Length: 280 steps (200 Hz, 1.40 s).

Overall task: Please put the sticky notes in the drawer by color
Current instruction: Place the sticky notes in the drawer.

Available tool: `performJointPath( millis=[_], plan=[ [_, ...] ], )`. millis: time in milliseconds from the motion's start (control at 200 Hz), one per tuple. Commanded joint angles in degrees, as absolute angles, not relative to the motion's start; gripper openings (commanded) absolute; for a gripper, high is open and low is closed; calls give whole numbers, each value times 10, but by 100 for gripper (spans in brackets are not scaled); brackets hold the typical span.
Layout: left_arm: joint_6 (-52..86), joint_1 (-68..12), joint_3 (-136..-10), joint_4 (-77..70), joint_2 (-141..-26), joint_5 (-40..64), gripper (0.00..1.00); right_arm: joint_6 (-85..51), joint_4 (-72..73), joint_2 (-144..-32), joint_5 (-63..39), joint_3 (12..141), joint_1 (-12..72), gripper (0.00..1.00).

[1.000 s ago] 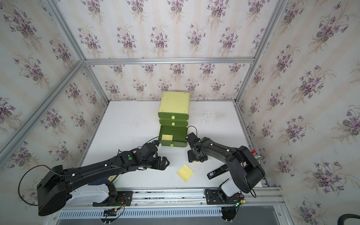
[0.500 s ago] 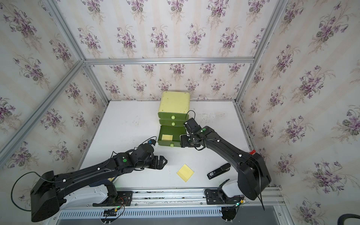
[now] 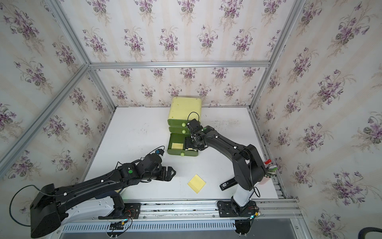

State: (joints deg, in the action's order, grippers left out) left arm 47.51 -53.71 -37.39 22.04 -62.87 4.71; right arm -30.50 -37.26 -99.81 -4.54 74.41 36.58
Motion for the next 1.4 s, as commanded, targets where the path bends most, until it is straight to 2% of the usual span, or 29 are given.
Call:
performJointPath(
  millis=[0, 185, 510, 854, 1119, 1254, 1394],
  plan=[
    [474, -537, -379, 221, -634, 50, 100, -323, -357, -1009, -22, 746, 366, 75],
    [475, -538, -379, 217, -637, 54, 100, -325, -353, -1023, -10, 752, 365, 76],
    [473, -538, -382, 219, -639, 53, 100, -328, -344, -1022, -17, 742, 368, 86],
    [472, -539, -386, 221, -643, 54, 100, -318, -347, -1008, -40, 747, 370, 89],
    [481, -539, -364, 220, -623, 73, 100, -270, -393, -859, -48, 657, 393, 88],
    [495, -539, -346, 200, -607, 108, 100, -242, -430, -761, -60, 551, 416, 88],
    [504, -539, -350, 205, -610, 119, 100, -299, -408, -635, -124, 430, 425, 86]
  ],
)
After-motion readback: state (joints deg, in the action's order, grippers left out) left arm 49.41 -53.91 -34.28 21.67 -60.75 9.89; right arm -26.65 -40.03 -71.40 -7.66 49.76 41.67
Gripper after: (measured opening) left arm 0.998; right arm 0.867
